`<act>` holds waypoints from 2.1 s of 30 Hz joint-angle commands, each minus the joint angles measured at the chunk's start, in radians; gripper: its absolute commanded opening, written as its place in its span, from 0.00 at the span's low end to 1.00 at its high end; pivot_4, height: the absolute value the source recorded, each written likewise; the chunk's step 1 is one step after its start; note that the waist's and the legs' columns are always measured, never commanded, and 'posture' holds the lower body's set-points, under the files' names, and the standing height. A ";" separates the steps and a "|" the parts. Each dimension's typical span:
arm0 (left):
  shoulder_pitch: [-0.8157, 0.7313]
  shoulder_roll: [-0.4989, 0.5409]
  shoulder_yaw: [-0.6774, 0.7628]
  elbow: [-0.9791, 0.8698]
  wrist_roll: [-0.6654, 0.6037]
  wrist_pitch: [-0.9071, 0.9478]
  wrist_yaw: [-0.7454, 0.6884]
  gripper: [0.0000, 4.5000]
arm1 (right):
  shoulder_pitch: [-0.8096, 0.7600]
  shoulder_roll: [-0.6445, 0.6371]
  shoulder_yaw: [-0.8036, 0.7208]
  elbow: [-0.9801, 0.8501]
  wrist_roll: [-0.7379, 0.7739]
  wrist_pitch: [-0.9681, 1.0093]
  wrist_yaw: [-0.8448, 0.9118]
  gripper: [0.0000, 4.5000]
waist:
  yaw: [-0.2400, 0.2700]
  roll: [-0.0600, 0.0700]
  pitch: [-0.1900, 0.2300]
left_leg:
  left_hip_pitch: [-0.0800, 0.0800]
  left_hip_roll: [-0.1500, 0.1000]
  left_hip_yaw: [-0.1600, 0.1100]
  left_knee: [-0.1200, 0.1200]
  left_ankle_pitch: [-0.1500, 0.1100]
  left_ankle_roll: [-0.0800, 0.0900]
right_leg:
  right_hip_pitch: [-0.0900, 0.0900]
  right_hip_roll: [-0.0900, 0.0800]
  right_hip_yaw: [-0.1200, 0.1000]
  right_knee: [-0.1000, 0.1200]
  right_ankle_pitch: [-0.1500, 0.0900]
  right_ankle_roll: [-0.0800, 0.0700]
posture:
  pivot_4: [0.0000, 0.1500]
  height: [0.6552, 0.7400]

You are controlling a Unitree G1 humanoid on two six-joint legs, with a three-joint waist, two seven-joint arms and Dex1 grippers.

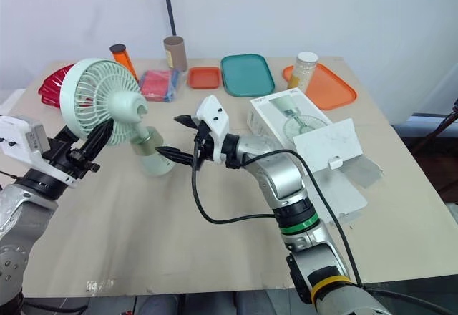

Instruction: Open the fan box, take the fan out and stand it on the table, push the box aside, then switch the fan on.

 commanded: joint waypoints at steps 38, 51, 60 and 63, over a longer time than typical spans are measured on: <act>-0.111 -0.034 -0.102 -0.002 0.129 0.029 0.053 0.44 | -0.118 0.180 0.014 0.146 -0.090 0.060 -0.156 0.53 | -0.001 0.000 0.000 | -0.001 0.000 0.000 0.000 0.000 0.000 | -0.001 0.000 0.000 0.000 0.000 0.000 | 1.00 1.00; -0.113 -0.032 -0.115 -0.002 0.147 0.026 0.038 0.44 | -0.123 0.188 0.015 0.164 -0.103 0.034 -0.151 0.08 | -0.001 0.000 0.000 | -0.001 0.000 -0.001 0.000 0.000 0.000 | -0.001 0.000 0.000 0.000 0.000 0.000 | 1.00 1.00; -0.093 -0.029 -0.094 -0.007 0.077 0.032 -0.039 0.77 | -0.127 0.192 0.008 0.171 -0.102 0.022 -0.147 0.08 | -0.001 0.000 0.000 | -0.001 0.000 -0.001 0.000 0.000 0.000 | -0.001 0.000 -0.001 0.000 0.000 0.000 | 1.00 1.00; -0.075 -0.016 -0.066 -0.014 0.068 0.019 -0.062 0.99 | -0.133 0.193 -0.005 0.178 -0.097 0.020 -0.152 0.08 | -0.001 0.000 0.000 | -0.001 0.000 -0.001 0.000 0.000 0.000 | -0.001 0.000 -0.001 0.000 0.000 0.000 | 1.00 1.00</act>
